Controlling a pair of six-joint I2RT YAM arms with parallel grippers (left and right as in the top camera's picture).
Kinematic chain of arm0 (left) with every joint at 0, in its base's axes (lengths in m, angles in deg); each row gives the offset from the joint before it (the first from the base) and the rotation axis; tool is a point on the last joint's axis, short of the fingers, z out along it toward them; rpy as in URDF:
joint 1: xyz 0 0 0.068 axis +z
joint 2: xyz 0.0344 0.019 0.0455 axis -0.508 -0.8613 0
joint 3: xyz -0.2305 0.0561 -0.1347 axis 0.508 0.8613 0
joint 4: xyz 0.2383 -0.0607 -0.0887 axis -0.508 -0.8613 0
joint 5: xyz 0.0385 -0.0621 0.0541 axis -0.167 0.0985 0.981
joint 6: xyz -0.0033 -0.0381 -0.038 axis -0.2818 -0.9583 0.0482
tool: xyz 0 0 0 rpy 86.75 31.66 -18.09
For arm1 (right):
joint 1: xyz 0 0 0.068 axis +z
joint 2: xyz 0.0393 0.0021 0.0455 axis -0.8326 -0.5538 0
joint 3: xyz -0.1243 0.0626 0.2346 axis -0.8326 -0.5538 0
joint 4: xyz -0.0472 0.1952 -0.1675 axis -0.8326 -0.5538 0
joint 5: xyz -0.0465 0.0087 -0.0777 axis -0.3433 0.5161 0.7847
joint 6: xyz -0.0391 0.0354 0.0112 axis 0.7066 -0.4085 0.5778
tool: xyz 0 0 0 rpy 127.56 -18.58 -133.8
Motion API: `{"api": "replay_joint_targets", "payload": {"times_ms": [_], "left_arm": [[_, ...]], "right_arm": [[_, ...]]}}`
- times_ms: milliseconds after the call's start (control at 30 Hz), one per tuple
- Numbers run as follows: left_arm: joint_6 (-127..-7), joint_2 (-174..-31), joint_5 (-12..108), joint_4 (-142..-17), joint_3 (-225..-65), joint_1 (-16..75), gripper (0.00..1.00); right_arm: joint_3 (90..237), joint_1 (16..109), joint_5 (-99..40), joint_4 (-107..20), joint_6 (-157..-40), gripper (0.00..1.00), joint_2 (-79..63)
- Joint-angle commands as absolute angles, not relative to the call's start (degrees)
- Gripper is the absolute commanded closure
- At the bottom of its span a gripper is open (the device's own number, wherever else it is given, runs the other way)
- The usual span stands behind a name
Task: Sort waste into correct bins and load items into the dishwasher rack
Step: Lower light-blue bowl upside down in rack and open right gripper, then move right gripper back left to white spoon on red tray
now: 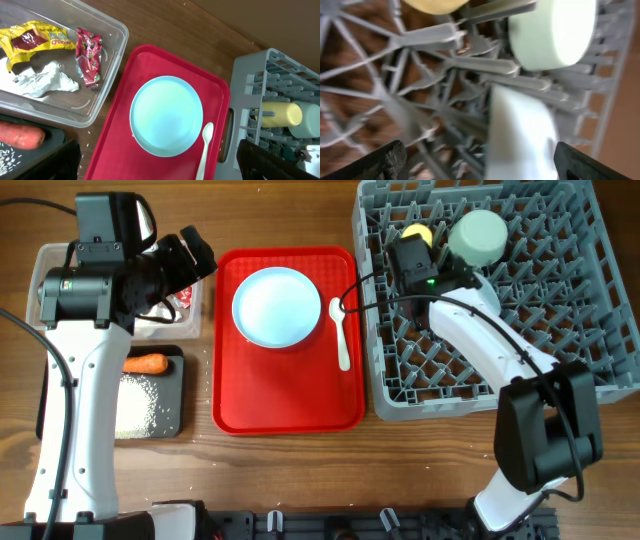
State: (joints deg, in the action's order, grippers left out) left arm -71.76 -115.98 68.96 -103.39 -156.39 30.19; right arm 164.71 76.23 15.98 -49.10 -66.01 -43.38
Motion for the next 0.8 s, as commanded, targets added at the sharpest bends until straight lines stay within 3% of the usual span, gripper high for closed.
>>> {"api": "replay_joint_targets", "payload": {"times_ms": [0,367,567,767], "left_arm": [[-70.82,-115.96,69.68,-103.26,-156.54,30.5,0.0],[-70.82,-115.96,69.68,-103.26,-156.54,30.48,0.0],[-70.82,-115.96,69.68,-103.26,-156.54,30.48,0.0],[-70.82,-115.96,69.7,-103.26,-156.54,30.48,0.0]], "right_arm": [[164.81,76.62,8.44,-51.68,-73.46,0.01,-43.62],[165.73,76.62,-11.3,-49.89,-81.01,0.02,-30.38],[165.73,76.62,-41.09,-47.66,-86.75,0.0,-26.38],[165.45,77.12,-52.1,-46.98,-95.21,0.0,-29.57]]}}
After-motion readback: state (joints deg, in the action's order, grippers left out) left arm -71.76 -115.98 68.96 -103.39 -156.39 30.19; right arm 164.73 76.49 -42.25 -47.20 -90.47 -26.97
